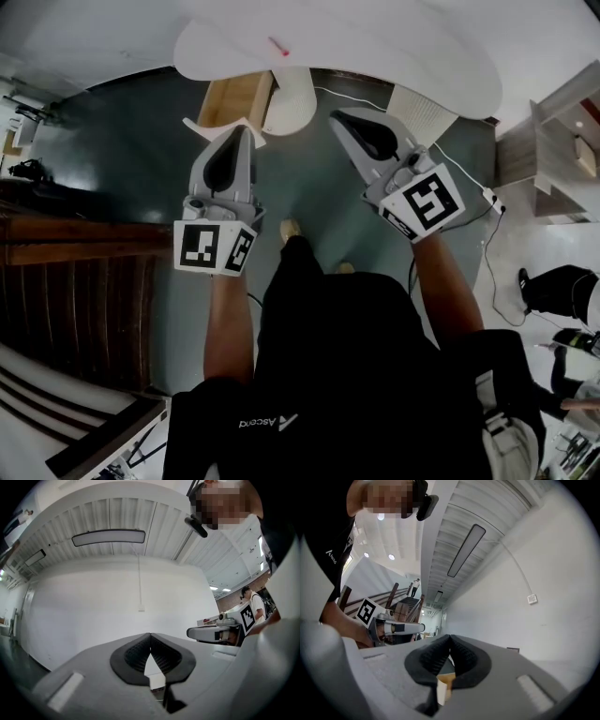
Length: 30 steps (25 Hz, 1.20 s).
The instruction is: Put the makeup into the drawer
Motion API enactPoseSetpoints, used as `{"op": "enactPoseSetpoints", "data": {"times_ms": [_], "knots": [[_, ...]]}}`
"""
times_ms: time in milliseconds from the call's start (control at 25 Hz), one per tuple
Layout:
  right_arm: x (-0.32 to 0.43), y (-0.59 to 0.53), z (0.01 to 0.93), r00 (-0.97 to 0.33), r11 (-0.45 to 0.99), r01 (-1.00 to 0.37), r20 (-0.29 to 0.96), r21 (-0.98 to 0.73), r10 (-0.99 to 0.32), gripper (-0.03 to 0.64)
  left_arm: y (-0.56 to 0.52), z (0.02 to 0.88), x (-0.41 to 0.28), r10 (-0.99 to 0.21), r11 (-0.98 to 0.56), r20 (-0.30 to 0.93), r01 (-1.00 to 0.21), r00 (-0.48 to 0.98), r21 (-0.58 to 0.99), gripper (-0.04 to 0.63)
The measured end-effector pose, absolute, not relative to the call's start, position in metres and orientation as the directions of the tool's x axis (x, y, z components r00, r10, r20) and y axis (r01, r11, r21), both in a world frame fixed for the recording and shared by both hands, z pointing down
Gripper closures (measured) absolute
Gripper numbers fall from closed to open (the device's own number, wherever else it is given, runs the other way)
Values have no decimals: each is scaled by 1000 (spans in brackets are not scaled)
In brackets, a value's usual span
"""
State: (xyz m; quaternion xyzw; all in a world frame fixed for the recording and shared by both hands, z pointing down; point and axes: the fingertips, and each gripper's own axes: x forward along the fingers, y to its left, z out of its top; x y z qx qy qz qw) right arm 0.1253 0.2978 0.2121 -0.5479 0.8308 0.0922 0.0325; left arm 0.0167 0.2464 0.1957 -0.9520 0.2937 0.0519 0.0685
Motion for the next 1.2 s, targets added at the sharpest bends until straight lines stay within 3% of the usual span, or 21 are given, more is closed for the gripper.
{"op": "enactPoseSetpoints", "data": {"times_ms": [520,1200], "knots": [[128,155,232,-355,340,-929,-95,143,-930,614,100,209,17,-534,-827,-161,-553,830,-103,586],[125,-67,269,-163,171,-972,62,160,-985,614,-114,222,5,-386,-912,-154,-401,910,-88,586]]}}
